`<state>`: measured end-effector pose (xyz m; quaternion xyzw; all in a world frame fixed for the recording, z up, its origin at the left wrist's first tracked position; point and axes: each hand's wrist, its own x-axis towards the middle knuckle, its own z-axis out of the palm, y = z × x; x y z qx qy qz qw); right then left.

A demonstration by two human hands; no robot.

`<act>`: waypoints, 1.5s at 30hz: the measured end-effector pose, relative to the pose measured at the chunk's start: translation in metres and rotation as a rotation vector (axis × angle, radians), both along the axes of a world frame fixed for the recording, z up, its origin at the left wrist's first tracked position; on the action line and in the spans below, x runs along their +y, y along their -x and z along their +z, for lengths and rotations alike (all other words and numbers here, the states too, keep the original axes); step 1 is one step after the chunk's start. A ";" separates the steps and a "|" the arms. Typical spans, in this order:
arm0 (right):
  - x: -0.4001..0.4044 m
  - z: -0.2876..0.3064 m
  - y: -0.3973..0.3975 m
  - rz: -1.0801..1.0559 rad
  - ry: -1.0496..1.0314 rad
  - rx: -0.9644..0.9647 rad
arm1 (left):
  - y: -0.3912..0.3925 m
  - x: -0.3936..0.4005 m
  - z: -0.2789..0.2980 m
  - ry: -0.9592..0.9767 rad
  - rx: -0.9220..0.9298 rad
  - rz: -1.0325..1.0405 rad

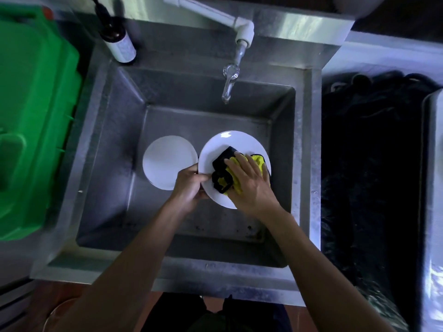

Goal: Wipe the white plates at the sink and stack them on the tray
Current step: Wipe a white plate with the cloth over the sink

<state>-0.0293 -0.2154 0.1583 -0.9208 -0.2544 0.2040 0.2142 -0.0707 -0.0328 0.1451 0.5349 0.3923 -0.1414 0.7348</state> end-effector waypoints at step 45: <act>0.011 0.016 -0.024 -0.242 -0.138 -0.331 | 0.008 0.011 0.034 0.102 -0.186 0.161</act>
